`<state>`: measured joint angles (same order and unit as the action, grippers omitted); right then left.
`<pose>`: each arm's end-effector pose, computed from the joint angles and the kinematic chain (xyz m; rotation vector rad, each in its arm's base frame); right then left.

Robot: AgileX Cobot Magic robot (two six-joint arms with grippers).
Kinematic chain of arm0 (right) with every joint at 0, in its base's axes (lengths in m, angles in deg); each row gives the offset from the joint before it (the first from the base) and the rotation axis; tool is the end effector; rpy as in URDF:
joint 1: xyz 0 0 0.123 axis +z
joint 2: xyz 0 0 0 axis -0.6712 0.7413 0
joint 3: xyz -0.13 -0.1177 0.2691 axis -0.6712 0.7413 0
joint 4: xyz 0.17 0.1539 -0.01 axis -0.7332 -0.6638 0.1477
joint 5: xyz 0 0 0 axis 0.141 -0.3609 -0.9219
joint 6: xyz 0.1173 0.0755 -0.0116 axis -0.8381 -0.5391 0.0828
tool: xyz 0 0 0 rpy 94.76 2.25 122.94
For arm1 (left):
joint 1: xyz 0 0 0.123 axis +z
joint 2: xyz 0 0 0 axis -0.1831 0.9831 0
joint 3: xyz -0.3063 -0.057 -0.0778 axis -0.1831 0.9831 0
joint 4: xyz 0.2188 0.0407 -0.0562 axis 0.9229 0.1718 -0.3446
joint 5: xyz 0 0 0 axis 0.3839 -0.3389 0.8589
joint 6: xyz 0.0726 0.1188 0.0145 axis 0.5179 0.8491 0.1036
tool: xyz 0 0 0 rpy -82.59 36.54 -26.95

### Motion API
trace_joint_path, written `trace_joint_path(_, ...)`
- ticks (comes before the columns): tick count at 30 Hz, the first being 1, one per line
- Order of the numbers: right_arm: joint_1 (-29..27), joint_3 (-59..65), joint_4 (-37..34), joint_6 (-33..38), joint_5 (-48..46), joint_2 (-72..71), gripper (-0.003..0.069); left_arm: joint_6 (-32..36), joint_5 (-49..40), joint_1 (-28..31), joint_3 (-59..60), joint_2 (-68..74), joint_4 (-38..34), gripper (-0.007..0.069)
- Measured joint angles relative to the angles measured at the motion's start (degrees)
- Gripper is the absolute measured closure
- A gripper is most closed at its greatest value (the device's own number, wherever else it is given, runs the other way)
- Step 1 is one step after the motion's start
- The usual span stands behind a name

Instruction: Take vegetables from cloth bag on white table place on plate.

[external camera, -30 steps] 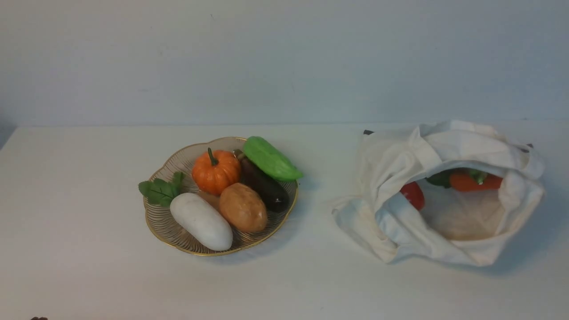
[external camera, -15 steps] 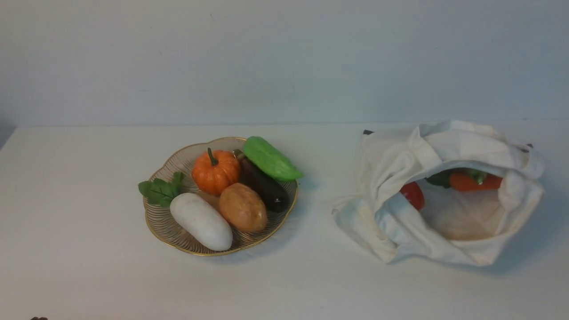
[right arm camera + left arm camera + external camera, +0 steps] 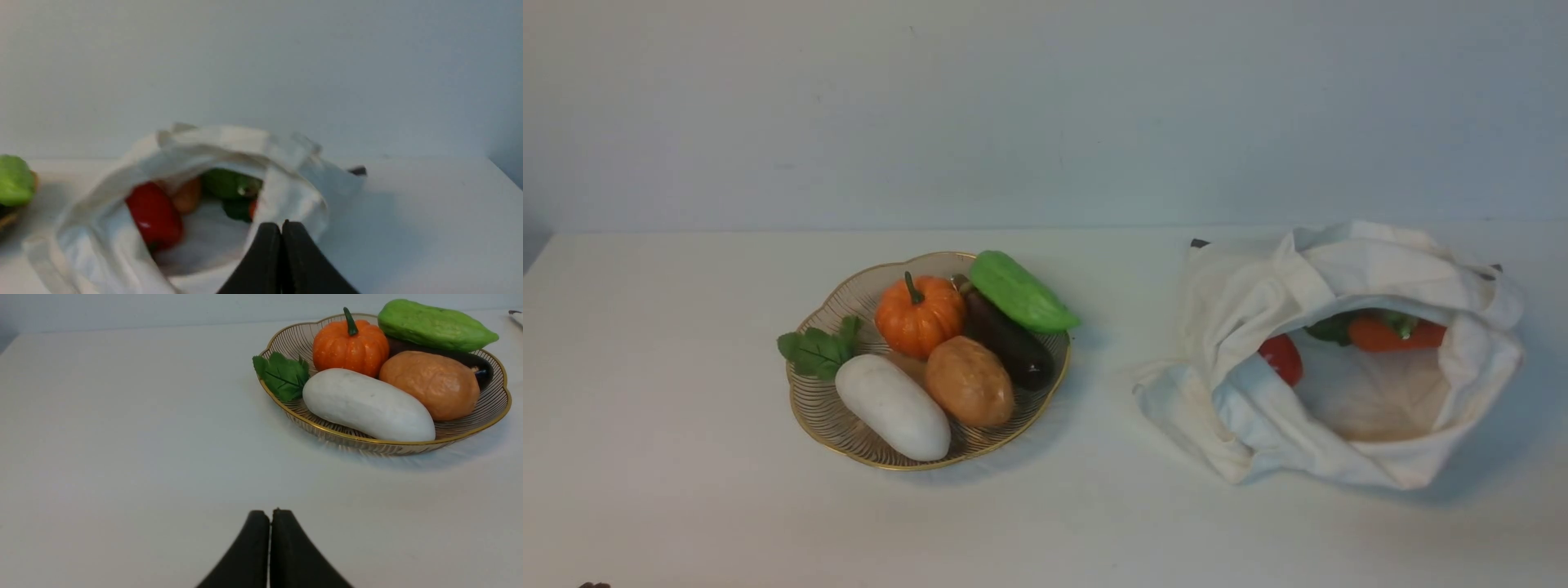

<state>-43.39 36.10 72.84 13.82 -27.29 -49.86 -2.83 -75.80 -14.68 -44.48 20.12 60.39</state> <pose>0.0432 -0.0039 0.1783 0.0709 1.7774 -0.0047 0.0395 -0.0082 0.1555 0.0651 1.8766 -0.1058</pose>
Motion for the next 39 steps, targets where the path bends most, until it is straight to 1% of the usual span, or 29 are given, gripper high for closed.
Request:
trace_joint_path(3,-0.58,1.87,0.00,0.00,-3.35,-0.72,0.0673,0.00,0.00,0.00,0.00,0.00,0.00,0.0633)
trace_joint_path(7,1.30,1.81,0.00,0.00,-4.10,-0.78,0.0673,-0.05,0.00,0.00,0.00,0.00,0.00,0.0633)
trace_joint_path(39,1.81,1.77,0.00,0.00,-4.24,-0.78,0.0673,-0.05,0.00,0.00,0.00,0.00,0.00,0.0633)
